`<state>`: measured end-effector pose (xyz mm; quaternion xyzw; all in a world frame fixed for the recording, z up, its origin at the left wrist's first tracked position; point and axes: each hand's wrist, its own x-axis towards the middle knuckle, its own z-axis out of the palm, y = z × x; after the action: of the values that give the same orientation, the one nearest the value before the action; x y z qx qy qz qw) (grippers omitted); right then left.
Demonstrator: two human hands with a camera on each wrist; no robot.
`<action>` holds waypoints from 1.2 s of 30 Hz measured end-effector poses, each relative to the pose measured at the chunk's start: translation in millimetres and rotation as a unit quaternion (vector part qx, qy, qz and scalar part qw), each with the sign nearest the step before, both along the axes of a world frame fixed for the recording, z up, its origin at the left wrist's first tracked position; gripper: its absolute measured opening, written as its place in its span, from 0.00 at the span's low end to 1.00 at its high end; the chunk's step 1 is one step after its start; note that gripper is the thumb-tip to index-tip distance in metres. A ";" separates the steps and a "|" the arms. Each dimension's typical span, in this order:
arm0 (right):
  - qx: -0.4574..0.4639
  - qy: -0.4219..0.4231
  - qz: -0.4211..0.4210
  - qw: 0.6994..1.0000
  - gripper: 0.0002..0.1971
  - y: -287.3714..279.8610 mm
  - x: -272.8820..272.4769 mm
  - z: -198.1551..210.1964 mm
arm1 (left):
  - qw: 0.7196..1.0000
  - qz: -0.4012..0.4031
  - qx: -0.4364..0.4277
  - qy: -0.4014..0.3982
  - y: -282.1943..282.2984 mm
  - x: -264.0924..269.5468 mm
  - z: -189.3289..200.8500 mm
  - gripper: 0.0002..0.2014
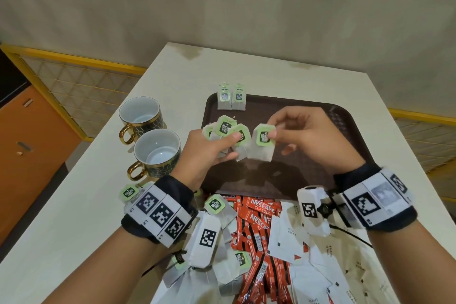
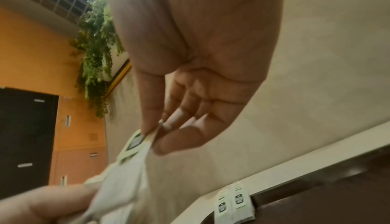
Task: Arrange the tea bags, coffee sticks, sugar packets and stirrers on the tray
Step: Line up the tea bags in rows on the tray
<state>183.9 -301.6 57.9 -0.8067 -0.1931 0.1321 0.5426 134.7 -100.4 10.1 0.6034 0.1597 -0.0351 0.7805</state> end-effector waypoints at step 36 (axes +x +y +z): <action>-0.165 0.026 -0.084 0.982 0.07 114.4 192.8 -71.3 | 0.998 0.019 -0.061 0.016 17.5 9.5 6.8 0.09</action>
<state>376.7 -187.2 -13.4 -0.8949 -0.0854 0.1371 0.4160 144.2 -82.9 16.9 0.5511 0.1809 -0.0396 0.8136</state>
